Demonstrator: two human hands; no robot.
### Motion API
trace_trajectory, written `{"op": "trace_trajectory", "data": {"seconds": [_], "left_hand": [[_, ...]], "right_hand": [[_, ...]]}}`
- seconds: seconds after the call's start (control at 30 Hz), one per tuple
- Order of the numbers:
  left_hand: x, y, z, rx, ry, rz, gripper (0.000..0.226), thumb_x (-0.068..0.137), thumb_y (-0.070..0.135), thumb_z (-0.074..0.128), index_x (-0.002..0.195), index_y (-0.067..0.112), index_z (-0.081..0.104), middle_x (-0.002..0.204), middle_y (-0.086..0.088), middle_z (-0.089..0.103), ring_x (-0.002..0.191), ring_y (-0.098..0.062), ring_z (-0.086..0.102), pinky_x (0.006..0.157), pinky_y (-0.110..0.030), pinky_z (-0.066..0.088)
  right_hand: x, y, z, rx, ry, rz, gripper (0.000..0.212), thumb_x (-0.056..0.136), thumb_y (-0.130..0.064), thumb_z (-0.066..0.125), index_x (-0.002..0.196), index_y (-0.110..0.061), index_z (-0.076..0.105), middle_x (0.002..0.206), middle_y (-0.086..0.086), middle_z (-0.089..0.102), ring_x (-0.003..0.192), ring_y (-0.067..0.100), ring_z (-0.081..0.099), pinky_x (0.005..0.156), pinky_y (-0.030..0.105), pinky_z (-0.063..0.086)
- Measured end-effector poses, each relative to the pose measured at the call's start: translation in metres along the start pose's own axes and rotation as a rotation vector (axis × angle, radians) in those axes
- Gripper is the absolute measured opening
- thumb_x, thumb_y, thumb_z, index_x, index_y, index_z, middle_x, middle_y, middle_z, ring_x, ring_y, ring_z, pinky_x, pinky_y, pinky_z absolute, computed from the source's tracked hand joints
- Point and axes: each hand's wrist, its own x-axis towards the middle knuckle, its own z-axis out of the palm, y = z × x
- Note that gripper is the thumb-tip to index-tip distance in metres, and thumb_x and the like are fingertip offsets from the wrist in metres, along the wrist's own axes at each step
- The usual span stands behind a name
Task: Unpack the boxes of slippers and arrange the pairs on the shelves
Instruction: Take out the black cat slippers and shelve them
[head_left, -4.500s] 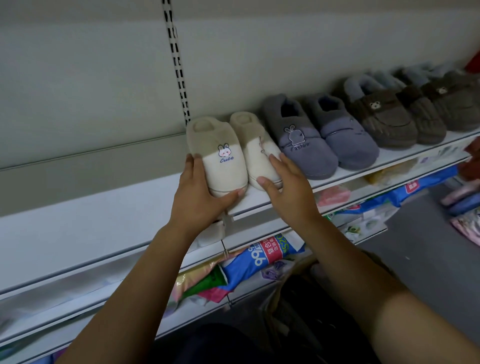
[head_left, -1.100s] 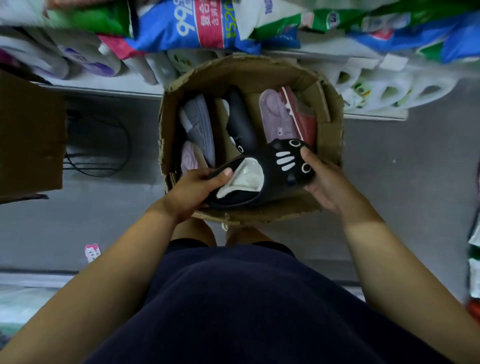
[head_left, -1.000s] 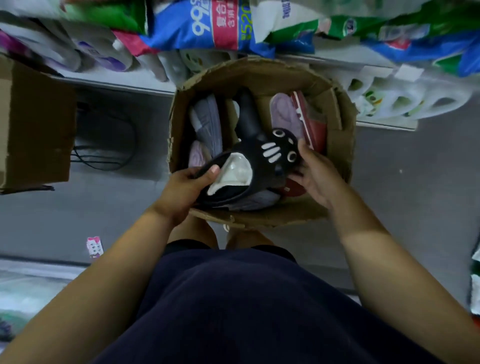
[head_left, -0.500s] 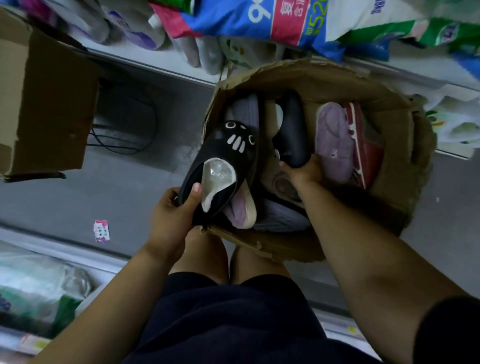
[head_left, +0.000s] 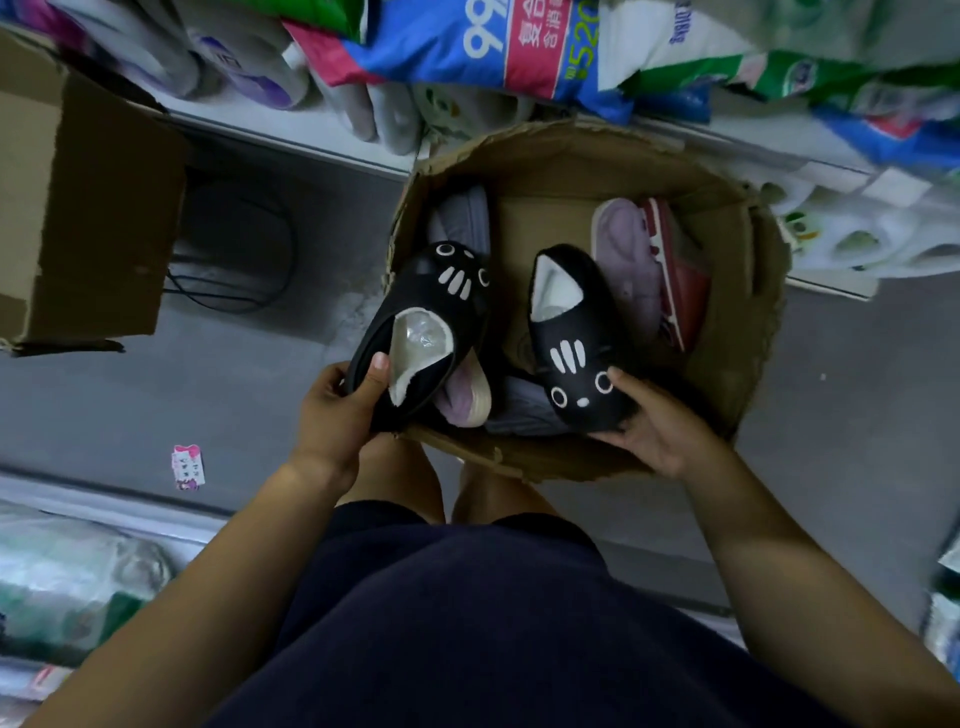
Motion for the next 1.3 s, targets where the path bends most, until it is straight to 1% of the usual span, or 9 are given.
{"op": "trace_trajectory", "data": {"seconds": [0.27, 0.43, 0.57, 0.7, 0.8, 0.9, 1.03, 1.17, 1.3], "left_hand": [[-0.032, -0.021, 0.006, -0.028, -0.039, -0.056, 0.04, 0.089, 0.042, 0.07, 0.111, 0.01, 0.063, 0.112, -0.014, 0.071, 0.102, -0.029, 0.071, 0.083, -0.042, 0.06], [-0.028, -0.015, -0.001, 0.108, -0.096, -0.024, 0.037, 0.092, 0.037, 0.071, 0.121, 0.014, 0.066, 0.116, -0.012, 0.073, 0.101, -0.027, 0.072, 0.077, -0.035, 0.059], [-0.006, 0.019, -0.001, 0.523, -0.248, 0.13, 0.042, 0.083, 0.054, 0.075, 0.112, 0.024, 0.074, 0.106, -0.006, 0.077, 0.097, -0.022, 0.073, 0.081, -0.036, 0.059], [0.002, 0.06, 0.05, 0.959, -0.518, 0.241, 0.031, 0.091, 0.051, 0.066, 0.11, 0.028, 0.074, 0.106, 0.003, 0.073, 0.102, -0.013, 0.068, 0.091, -0.026, 0.05], [0.014, 0.066, 0.104, 1.366, -0.724, 0.231, 0.062, 0.083, 0.073, 0.055, 0.123, 0.028, 0.07, 0.127, 0.0, 0.065, 0.122, -0.019, 0.057, 0.101, -0.025, 0.037], [0.022, 0.054, 0.139, 1.548, -0.844, 0.245, 0.083, 0.07, 0.087, 0.05, 0.122, 0.027, 0.07, 0.122, 0.005, 0.066, 0.116, -0.016, 0.059, 0.101, -0.029, 0.045], [0.038, 0.025, 0.144, 1.162, -0.672, 0.291, 0.063, 0.072, 0.074, 0.07, 0.111, 0.025, 0.073, 0.107, 0.011, 0.071, 0.105, -0.008, 0.064, 0.097, -0.026, 0.048], [0.04, -0.019, 0.13, 0.505, -0.419, 0.031, 0.093, 0.06, 0.066, 0.088, 0.132, 0.013, 0.061, 0.117, 0.001, 0.07, 0.109, -0.014, 0.068, 0.1, -0.035, 0.054], [0.018, -0.052, 0.123, 0.398, -0.36, 0.001, 0.081, 0.072, 0.038, 0.091, 0.139, 0.013, 0.052, 0.123, -0.003, 0.069, 0.111, -0.019, 0.069, 0.091, -0.036, 0.059]], "right_hand": [[-0.053, 0.056, 0.001, 0.258, -0.089, 0.029, 0.044, 0.099, -0.037, 0.053, 0.139, -0.019, 0.055, 0.135, 0.009, 0.064, 0.123, 0.027, 0.063, 0.094, 0.044, 0.057], [-0.061, 0.082, 0.001, 0.357, -0.018, 0.001, 0.046, 0.086, -0.034, 0.064, 0.128, -0.016, 0.06, 0.116, 0.009, 0.074, 0.102, 0.027, 0.072, 0.079, 0.041, 0.062], [-0.068, 0.09, -0.023, 0.461, -0.002, -0.026, 0.054, 0.088, -0.041, 0.06, 0.136, -0.015, 0.056, 0.128, 0.014, 0.068, 0.112, 0.032, 0.068, 0.074, 0.039, 0.061], [-0.076, 0.1, -0.046, 0.615, -0.01, -0.102, 0.045, 0.095, -0.039, 0.055, 0.132, -0.014, 0.065, 0.137, 0.017, 0.061, 0.125, 0.036, 0.06, 0.099, 0.05, 0.052], [-0.081, 0.109, -0.055, 0.629, -0.032, -0.145, 0.045, 0.092, -0.04, 0.054, 0.125, -0.015, 0.071, 0.141, 0.017, 0.059, 0.128, 0.034, 0.058, 0.103, 0.048, 0.05], [-0.082, 0.115, -0.061, 0.633, -0.041, -0.094, 0.053, 0.092, -0.046, 0.053, 0.134, -0.014, 0.064, 0.144, 0.017, 0.056, 0.126, 0.033, 0.059, 0.095, 0.043, 0.056], [-0.08, 0.127, -0.061, 0.665, -0.047, -0.021, 0.053, 0.098, -0.043, 0.049, 0.141, -0.013, 0.057, 0.141, 0.02, 0.057, 0.123, 0.035, 0.062, 0.087, 0.044, 0.058], [-0.073, 0.138, -0.051, 0.727, -0.025, 0.021, 0.054, 0.1, -0.043, 0.05, 0.145, -0.013, 0.05, 0.141, 0.019, 0.058, 0.124, 0.036, 0.061, 0.089, 0.046, 0.057], [-0.063, 0.138, -0.045, 0.721, 0.003, 0.005, 0.058, 0.096, -0.041, 0.061, 0.146, -0.016, 0.049, 0.145, 0.018, 0.054, 0.131, 0.038, 0.055, 0.097, 0.05, 0.052]]}}
